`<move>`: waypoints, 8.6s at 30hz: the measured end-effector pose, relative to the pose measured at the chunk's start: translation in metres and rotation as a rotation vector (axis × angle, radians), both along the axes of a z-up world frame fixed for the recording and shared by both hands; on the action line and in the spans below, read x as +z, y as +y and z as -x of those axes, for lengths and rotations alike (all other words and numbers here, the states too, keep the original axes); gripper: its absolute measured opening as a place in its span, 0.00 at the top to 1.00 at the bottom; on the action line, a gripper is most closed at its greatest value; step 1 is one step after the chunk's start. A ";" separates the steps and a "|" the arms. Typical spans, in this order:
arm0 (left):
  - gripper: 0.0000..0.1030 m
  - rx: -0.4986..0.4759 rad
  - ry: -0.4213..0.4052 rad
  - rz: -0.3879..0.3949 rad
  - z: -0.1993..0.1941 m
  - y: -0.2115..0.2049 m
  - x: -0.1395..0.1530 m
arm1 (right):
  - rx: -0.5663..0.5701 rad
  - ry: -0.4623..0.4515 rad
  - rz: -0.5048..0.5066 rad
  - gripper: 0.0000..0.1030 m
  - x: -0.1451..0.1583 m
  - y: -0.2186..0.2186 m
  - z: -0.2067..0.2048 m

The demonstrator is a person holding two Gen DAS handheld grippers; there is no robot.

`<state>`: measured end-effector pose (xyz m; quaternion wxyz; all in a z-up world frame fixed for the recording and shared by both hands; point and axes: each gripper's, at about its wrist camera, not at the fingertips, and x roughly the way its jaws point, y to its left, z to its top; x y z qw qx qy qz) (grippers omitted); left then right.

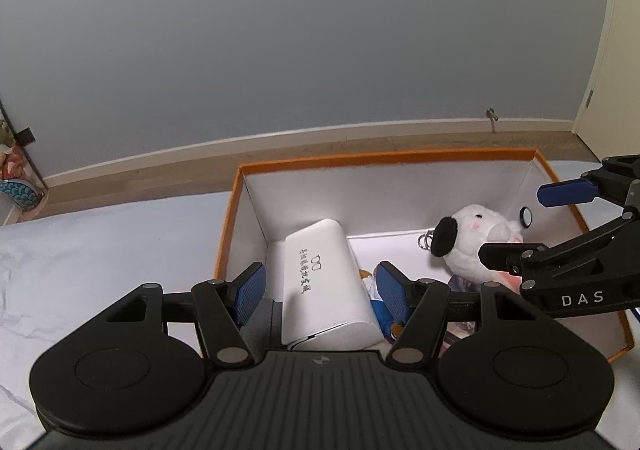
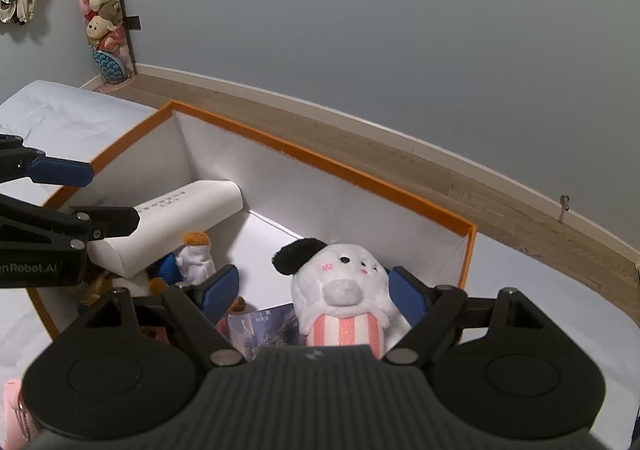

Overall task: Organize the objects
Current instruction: 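Lower and release glasses box in box while right tool releases plush, then withdraw both open tools from the box toward the remaining items, then grasp small brown cardboard box with left tool while right tool grasps orange crocheted fruit, then carry brown box with left tool while right tool carries crocheted fruit to orange box, then lower and release brown box in box while right tool releases crocheted fruit, then withdraw both open tools up from the orange box toward the remaining items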

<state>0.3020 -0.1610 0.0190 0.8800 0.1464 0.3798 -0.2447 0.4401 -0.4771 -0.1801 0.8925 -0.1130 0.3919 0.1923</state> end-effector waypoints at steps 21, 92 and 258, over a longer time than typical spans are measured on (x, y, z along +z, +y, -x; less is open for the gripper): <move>0.28 0.064 -0.033 0.113 0.057 0.045 0.035 | 0.021 -0.037 -0.075 0.19 0.038 -0.021 0.067; 0.42 0.305 0.103 0.272 0.283 0.135 -0.094 | 0.524 -0.019 -0.099 0.30 -0.096 0.028 0.337; 0.45 0.124 -0.054 0.269 0.035 -0.023 0.025 | 0.167 -0.133 0.005 0.36 0.033 0.001 0.097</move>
